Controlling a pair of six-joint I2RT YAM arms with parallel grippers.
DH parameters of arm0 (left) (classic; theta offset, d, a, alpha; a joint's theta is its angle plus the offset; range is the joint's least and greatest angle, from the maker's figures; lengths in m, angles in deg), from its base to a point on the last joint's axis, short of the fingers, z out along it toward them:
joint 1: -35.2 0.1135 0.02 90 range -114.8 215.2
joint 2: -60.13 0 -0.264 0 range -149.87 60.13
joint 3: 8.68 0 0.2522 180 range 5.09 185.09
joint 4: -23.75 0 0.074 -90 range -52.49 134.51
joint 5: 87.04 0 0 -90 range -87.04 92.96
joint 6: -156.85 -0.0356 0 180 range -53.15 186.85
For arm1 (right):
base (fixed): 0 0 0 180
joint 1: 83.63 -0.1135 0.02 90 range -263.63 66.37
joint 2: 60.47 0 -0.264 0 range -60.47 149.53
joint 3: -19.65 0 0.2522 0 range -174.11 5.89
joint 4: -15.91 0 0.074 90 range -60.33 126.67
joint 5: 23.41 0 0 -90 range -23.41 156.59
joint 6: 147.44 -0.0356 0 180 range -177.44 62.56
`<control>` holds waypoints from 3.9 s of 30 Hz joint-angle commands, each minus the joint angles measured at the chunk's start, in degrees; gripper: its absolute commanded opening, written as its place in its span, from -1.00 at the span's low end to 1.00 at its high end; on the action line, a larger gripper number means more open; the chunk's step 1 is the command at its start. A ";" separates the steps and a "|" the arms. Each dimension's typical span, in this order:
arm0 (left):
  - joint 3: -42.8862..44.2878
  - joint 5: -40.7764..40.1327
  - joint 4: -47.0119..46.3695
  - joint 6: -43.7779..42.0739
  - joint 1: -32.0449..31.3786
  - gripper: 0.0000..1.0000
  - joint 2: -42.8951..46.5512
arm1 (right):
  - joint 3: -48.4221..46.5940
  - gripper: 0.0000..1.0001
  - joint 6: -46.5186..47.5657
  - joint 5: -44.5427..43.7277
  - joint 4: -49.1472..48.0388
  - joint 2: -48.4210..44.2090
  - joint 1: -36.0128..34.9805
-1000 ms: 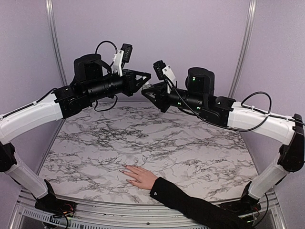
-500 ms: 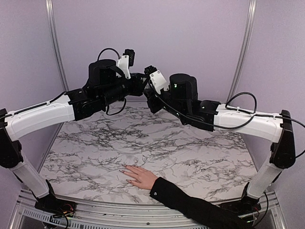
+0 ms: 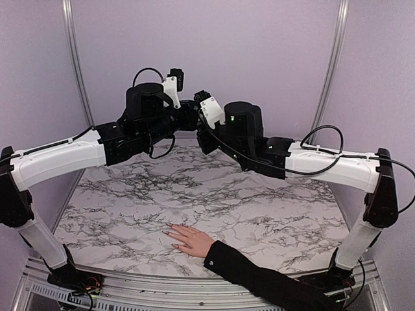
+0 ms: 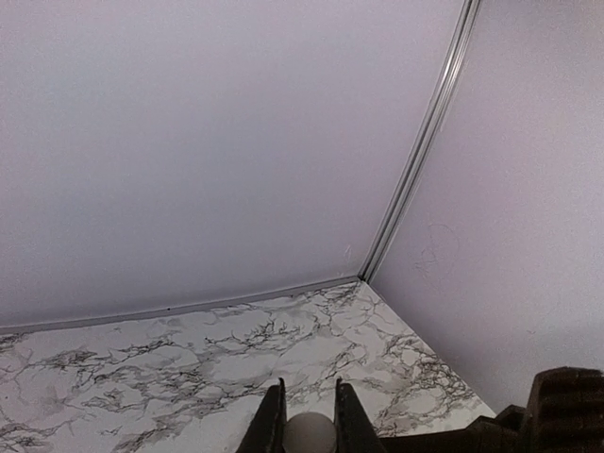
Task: Paint the nails
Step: Unscrew the nail polish bottle.
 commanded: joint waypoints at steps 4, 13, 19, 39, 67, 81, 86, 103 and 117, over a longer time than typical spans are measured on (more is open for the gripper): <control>-2.49 5.66 1.11 -6.13 -0.04 -0.30 6.50 | 3.77 -1.00 -2.15 11.84 -1.81 -6.15 0.93; -10.97 30.78 -1.88 -6.44 7.47 0.32 17.42 | 11.09 -1.00 -5.97 36.03 -4.40 -12.74 4.05; -12.38 55.20 -0.73 -9.82 11.38 0.31 21.67 | 12.21 -1.00 -7.67 55.29 -5.43 -15.46 5.37; -7.95 75.89 -9.71 -7.34 6.56 -0.04 17.39 | 2.91 -1.00 -16.66 80.37 -4.64 -11.66 3.46; -10.81 58.16 -8.05 -7.59 5.22 -1.00 17.20 | 4.13 -1.00 -19.64 66.00 -8.63 -12.03 6.34; -8.79 47.15 -4.45 -5.68 5.14 -1.00 13.71 | 0.97 -1.00 -11.70 43.23 -0.86 -9.81 6.41; -6.38 38.44 -0.40 -6.07 4.12 -1.00 11.26 | 0.22 -1.00 -9.49 35.57 -1.14 -8.47 6.38; -3.14 14.49 -1.27 1.15 1.23 -1.00 1.41 | 0.92 -1.00 -5.29 9.04 -9.26 -0.53 4.22; -2.61 8.81 0.56 0.82 1.59 -1.00 0.60 | 0.63 -1.00 -4.82 7.16 -9.11 1.13 4.05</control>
